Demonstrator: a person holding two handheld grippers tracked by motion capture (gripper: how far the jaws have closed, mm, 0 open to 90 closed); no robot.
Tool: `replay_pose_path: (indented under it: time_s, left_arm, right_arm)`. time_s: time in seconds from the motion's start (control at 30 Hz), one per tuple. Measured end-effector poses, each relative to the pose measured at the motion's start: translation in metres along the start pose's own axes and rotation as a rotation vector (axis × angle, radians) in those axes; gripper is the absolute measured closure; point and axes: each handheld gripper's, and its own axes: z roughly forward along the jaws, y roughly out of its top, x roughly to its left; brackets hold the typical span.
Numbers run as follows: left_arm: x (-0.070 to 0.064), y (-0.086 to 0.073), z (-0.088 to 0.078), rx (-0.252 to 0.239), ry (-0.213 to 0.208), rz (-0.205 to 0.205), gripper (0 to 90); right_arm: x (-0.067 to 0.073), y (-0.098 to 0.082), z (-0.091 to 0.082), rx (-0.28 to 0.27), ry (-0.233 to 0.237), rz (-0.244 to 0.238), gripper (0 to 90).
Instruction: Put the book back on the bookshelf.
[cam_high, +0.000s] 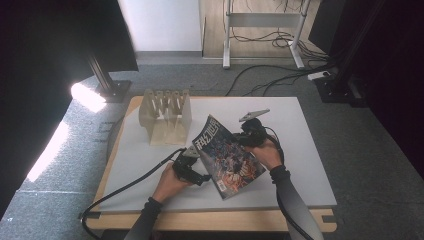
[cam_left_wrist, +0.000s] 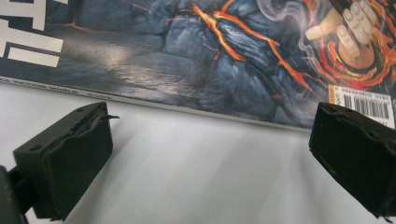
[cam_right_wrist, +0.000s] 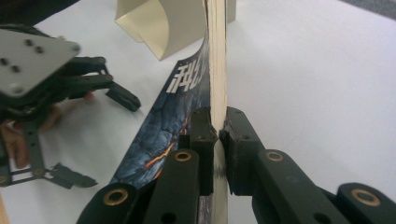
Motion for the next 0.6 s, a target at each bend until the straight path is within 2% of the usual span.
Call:
replay_pose_path:
  time_s: [0.07,0.37,0.53,0.6]
  left_arm:
    - [0.001,0.001,-0.001,-0.002,0.000,0.000,0.0]
    - [0.012,0.006,-0.002,-0.039,0.003,-0.046,0.0]
    - [0.016,0.008,0.001,-0.057,-0.014,-0.059,0.0]
    - [0.018,0.009,0.000,-0.091,-0.030,-0.074,1.2]
  right_arm:
    - [0.002,0.001,-0.002,-0.003,-0.001,-0.007,81.6]
    - [0.017,0.010,-0.025,-0.054,0.011,-0.043,81.6]
    - [0.019,0.009,-0.031,-0.074,0.026,-0.043,81.6]
    - [0.019,0.009,-0.032,-0.077,0.027,-0.044,81.6]
